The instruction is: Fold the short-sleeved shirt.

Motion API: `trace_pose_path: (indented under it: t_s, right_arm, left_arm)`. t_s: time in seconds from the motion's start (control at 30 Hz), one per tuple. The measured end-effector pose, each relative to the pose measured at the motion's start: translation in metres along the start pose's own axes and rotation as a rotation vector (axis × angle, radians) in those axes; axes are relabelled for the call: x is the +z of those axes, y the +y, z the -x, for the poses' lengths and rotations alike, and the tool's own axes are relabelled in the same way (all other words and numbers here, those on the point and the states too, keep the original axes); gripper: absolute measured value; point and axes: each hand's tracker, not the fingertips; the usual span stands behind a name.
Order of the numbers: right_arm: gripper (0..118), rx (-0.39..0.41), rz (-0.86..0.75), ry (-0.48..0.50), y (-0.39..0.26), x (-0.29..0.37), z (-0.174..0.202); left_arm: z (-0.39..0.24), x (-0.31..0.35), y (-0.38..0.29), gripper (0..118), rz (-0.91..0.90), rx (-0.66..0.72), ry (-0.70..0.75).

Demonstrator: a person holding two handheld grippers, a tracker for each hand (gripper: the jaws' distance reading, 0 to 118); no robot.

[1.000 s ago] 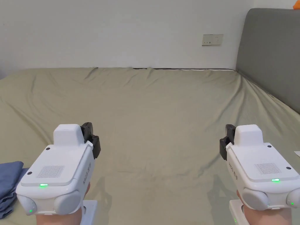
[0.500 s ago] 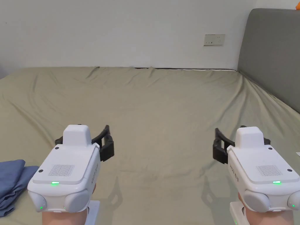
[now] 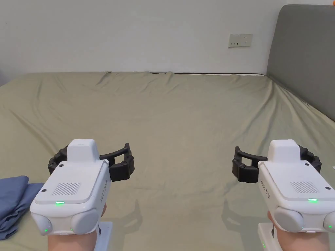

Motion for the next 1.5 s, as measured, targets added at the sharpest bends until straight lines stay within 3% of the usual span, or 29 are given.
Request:
trace_pose_path:
  t_s: [0.07, 0.17, 0.2, 0.33, 0.47, 0.6, 0.67, 0.73, 0.8, 0.83, 1.5]
  right_arm:
    - [118, -0.02, 0.007, 0.008, 0.001, -0.001, -0.001]
    - [118, -0.128, 0.09, 0.15, 0.0, -0.007, -0.005]
    - [118, -0.139, 0.122, 0.137, -0.001, -0.009, -0.004]
    - [118, -0.021, 0.104, 0.045, 0.002, -0.013, 0.007]
    - [118, -0.028, 0.1, 0.063, 0.004, -0.011, 0.009]
    - [118, -0.167, 0.138, 0.142, 0.009, -0.011, 0.006]
    - [118, -0.137, 0.141, 0.079, 0.01, -0.01, 0.011]
    - [118, -0.024, 0.12, 0.009, 0.009, -0.01, 0.018]
    - [118, 0.097, 0.03, 0.013, 0.012, -0.007, 0.022]
    - [118, -0.014, 0.115, 0.045, 0.005, -0.009, 0.02]
    - [118, -0.032, 0.109, 0.036, 0.009, -0.011, 0.015]
  left_arm:
    - [0.001, -0.001, 0.0, 118, 0.003, 0.001, 0.003]
    - [0.002, -0.002, -0.002, 118, 0.006, 0.003, 0.007]
    - [0.002, -0.002, -0.002, 118, 0.011, 0.004, 0.008]
    - [0.003, -0.006, -0.004, 118, 0.026, -0.009, 0.025]
    - [0.003, -0.006, -0.003, 118, 0.02, -0.004, 0.012]
    - [0.003, -0.006, -0.003, 118, 0.018, -0.013, 0.015]
    - [0.003, -0.006, -0.003, 118, 0.021, -0.013, 0.013]
    - [0.003, -0.006, -0.003, 118, 0.022, -0.008, 0.012]
    - [0.004, -0.006, -0.002, 118, 0.02, -0.003, 0.013]
    - [0.004, -0.005, -0.002, 118, 0.018, -0.001, 0.014]
    - [0.001, -0.005, -0.004, 118, 0.029, -0.014, 0.002]
